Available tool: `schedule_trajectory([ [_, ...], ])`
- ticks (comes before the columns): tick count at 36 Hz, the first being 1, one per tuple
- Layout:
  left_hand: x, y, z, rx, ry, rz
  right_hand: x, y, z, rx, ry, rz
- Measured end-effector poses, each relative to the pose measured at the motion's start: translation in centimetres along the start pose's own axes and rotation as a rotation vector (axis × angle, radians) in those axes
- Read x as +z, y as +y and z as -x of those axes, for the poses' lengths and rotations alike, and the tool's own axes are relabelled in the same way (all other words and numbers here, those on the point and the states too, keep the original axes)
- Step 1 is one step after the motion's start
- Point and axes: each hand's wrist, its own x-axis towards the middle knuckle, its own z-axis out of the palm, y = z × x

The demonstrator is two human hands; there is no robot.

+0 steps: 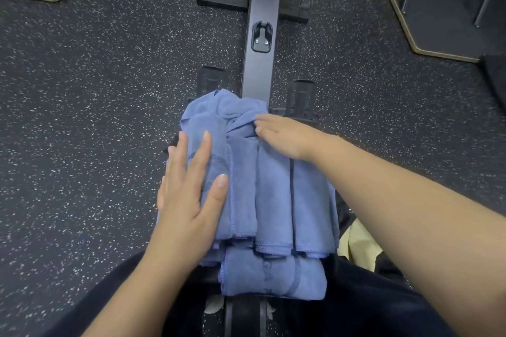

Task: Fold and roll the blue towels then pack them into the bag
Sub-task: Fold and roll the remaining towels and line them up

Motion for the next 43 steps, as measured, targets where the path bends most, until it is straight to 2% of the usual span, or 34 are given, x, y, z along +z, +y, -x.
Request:
schedule_trajectory([
  [3,0.0,0.0,0.0,0.001,-0.009,0.002,-0.1,0.1,0.6,-0.069,0.077,-0.007],
  [9,0.0,0.0,0.0,0.024,-0.029,-0.010,-1.0,-0.4,3.2,-0.080,0.256,-0.094],
  [18,-0.1,-0.3,1.0,0.050,-0.104,-0.132,-3.0,-2.1,7.0,-0.133,0.572,-0.293],
  [23,0.0,-0.4,1.9,0.031,-0.087,-0.231,-4.5,-2.9,9.6,-0.130,0.700,-0.379],
  [29,-0.4,1.7,2.8,-0.035,-0.141,-0.432,-5.4,-4.0,13.5,-0.143,0.722,-0.422],
  [36,-2.0,7.3,3.2,-0.014,-0.196,-0.489,-7.2,-5.6,17.6,-0.162,0.755,-0.449],
  [43,-4.5,12.0,3.1,0.035,-0.143,-0.479,-10.9,-7.5,21.8,-0.221,0.810,-0.454],
])
